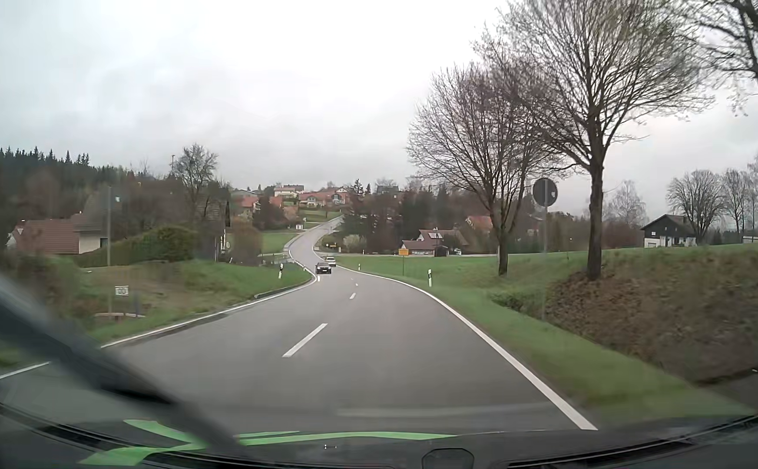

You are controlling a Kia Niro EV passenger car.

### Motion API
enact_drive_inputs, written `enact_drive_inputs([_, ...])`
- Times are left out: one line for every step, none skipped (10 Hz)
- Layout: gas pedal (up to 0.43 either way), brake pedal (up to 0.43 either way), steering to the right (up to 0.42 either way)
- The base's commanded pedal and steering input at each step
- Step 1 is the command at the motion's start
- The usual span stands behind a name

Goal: Follow the waypoints while adhering to traffic rules and regulations

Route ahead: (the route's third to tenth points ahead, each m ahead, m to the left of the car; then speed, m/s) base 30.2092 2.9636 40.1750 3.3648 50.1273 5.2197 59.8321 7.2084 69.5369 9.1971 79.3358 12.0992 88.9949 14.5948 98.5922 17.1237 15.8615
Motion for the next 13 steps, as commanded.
enact_drive_inputs([0.000,0.134,-0.007])
enact_drive_inputs([0.000,0.134,-0.008])
enact_drive_inputs([0.000,0.134,-0.010])
enact_drive_inputs([0.000,0.140,-0.015])
enact_drive_inputs([0.000,0.140,-0.018])
enact_drive_inputs([0.000,0.140,-0.018])
enact_drive_inputs([0.000,0.140,-0.018])
enact_drive_inputs([0.000,0.140,-0.019])
enact_drive_inputs([0.000,0.134,-0.019])
enact_drive_inputs([0.000,0.098,-0.019])
enact_drive_inputs([0.000,0.043,-0.019])
enact_drive_inputs([0.000,0.000,-0.019])
enact_drive_inputs([0.000,0.000,-0.020])
